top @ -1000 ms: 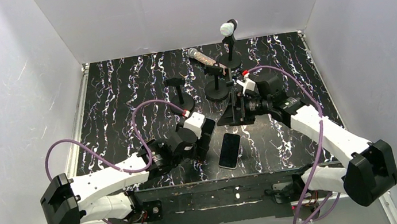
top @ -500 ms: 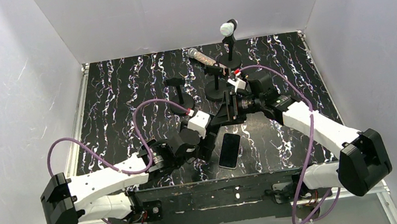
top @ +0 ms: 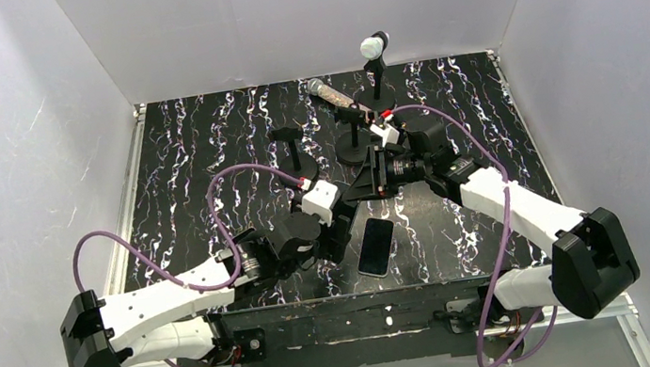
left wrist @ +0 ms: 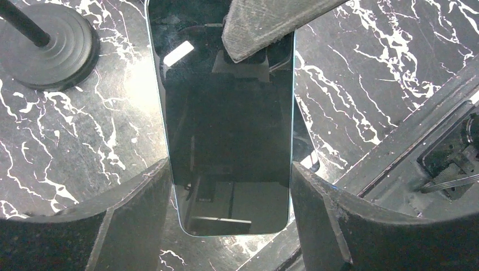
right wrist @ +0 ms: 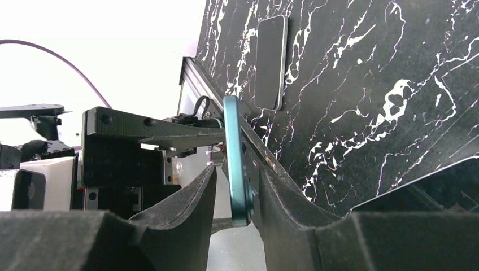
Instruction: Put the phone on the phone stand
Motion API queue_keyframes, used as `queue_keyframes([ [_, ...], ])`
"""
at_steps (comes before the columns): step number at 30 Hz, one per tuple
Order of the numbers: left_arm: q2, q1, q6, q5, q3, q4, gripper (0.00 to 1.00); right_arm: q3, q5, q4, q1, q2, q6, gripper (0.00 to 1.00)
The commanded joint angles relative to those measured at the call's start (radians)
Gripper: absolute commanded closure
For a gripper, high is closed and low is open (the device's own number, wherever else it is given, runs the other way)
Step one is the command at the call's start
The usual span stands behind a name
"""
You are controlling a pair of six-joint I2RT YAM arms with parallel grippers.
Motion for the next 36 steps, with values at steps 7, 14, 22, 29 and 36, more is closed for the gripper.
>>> queue_keyframes([
  [7,-0.046,-0.006,0.002,-0.019,0.041,0.071,1.0,-0.014,-0.045,0.148,0.003,0.023,0.048,0.95],
  [14,-0.053,-0.005,-0.031,-0.044,0.055,0.047,0.33,-0.001,0.02,0.075,0.003,-0.005,-0.026,0.99],
  [22,-0.07,0.104,-0.051,0.042,0.182,-0.09,0.05,0.011,0.083,0.017,0.003,-0.128,-0.194,0.99],
  [29,-0.082,0.346,-0.024,0.291,0.323,-0.211,0.02,0.04,0.163,-0.072,0.001,-0.286,-0.347,0.99],
  [36,0.007,0.624,0.045,0.545,0.491,-0.371,0.02,0.014,0.214,-0.093,-0.01,-0.432,-0.428,0.99],
])
